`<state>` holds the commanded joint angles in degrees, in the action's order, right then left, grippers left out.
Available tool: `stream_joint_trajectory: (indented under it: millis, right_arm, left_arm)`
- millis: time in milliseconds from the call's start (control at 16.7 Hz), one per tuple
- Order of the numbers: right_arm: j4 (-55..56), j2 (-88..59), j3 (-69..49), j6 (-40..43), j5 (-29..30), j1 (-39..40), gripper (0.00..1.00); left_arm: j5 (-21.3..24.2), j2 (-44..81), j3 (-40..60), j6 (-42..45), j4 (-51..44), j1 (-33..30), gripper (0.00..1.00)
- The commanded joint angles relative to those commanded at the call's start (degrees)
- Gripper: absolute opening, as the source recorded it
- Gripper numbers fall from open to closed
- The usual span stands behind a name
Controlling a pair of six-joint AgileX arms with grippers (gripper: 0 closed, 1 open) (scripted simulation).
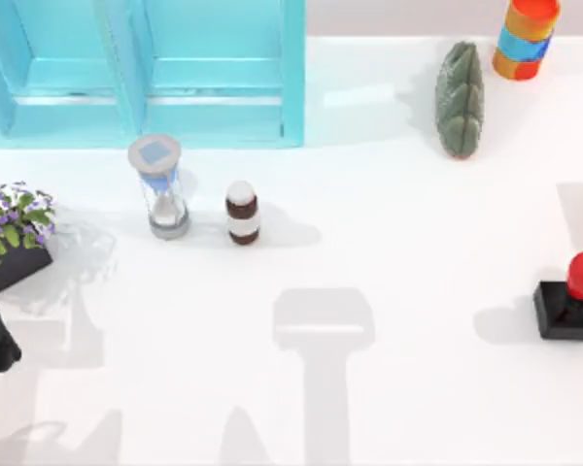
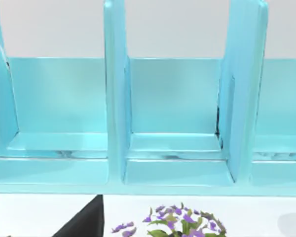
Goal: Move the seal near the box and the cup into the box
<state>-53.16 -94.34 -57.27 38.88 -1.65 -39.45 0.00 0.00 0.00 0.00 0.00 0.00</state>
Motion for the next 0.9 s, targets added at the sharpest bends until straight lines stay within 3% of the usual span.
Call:
stream_joint_trajectory:
  millis: [720,900]
  right_arm:
    - [0.0,0.0,0.0,0.0,0.0,0.0,0.98]
    - [0.0,0.0,0.0,0.0,0.0,0.0,1.00]
  left_arm:
    - [0.0,0.0,0.0,0.0,0.0,0.0,1.00]
    - [0.0,0.0,0.0,0.0,0.0,0.0,1.00]
